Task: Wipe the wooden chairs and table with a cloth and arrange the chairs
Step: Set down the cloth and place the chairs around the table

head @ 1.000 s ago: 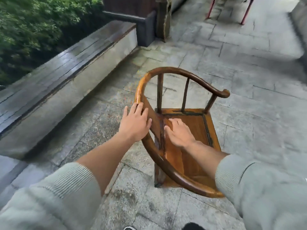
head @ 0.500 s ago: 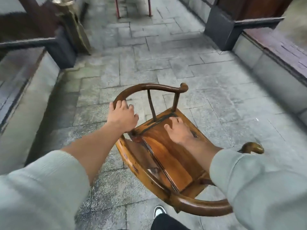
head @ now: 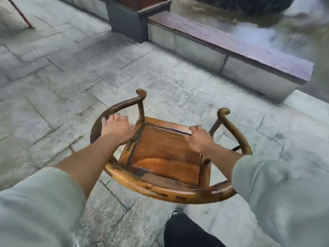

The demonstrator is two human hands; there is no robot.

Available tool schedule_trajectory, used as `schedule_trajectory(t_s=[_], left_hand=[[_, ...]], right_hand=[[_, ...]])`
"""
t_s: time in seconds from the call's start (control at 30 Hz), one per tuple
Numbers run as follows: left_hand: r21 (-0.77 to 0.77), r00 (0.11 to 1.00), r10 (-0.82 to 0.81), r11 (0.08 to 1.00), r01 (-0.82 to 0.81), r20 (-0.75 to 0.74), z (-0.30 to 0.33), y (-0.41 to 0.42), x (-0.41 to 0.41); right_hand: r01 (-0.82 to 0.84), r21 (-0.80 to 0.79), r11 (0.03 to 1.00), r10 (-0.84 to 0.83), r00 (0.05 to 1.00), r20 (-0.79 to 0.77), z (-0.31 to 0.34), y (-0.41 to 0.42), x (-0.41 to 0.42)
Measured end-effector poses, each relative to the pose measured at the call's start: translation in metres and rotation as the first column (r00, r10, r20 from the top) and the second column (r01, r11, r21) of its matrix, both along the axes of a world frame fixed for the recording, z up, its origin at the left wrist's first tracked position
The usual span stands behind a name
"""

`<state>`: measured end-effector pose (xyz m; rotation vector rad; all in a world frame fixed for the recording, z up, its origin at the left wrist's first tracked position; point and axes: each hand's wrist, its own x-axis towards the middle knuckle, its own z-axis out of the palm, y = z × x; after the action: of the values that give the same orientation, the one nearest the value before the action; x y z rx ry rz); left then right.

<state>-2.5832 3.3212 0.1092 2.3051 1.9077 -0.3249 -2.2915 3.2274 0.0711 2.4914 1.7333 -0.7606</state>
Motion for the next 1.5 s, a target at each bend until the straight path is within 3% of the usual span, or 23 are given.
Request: schedule_trajectory(t_s=[0.23, 0.4, 0.57, 0.63, 0.83, 1.2, 1.37, 1.5], left_hand=[[-0.082, 0.967, -0.231, 0.971, 0.223, -0.108, -0.028, 0.077, 0.049], [-0.1, 0.952, -0.206, 0.977, 0.188, -0.227, -0.059, 0.155, 0.058], [-0.152, 0.922, -0.183, 0.979, 0.138, -0.34, -0.108, 0.21, 0.059], [-0.165, 0.917, -0.192, 0.976, 0.141, -0.351, -0.124, 0.214, 0.066], [-0.14, 0.902, -0.282, 0.958, 0.249, -0.326, -0.147, 0.242, 0.072], [-0.113, 0.831, -0.433, 0.9, 0.421, -0.349, -0.179, 0.256, 0.058], [-0.179, 0.762, -0.575, 0.818, 0.547, -0.298, -0.179, 0.235, 0.069], [-0.181, 0.818, -0.541, 0.839, 0.512, -0.195, -0.172, 0.217, 0.098]], right_hand=[[0.266, -0.008, 0.964, -0.262, 0.956, 0.132, -0.015, -0.01, 0.083], [0.431, -0.104, 0.896, -0.386, 0.873, 0.298, -0.046, 0.005, 0.175], [0.596, -0.163, 0.786, -0.553, 0.796, 0.244, -0.091, 0.011, 0.212], [0.618, -0.142, 0.773, -0.554, 0.767, 0.323, -0.109, 0.01, 0.21], [0.581, -0.158, 0.798, -0.439, 0.741, 0.507, -0.134, 0.02, 0.191], [0.488, -0.122, 0.864, -0.373, 0.785, 0.494, -0.135, 0.042, 0.177], [0.388, -0.177, 0.905, -0.268, 0.84, 0.472, -0.134, 0.041, 0.165], [0.324, -0.161, 0.932, -0.24, 0.887, 0.395, -0.131, 0.056, 0.149]])
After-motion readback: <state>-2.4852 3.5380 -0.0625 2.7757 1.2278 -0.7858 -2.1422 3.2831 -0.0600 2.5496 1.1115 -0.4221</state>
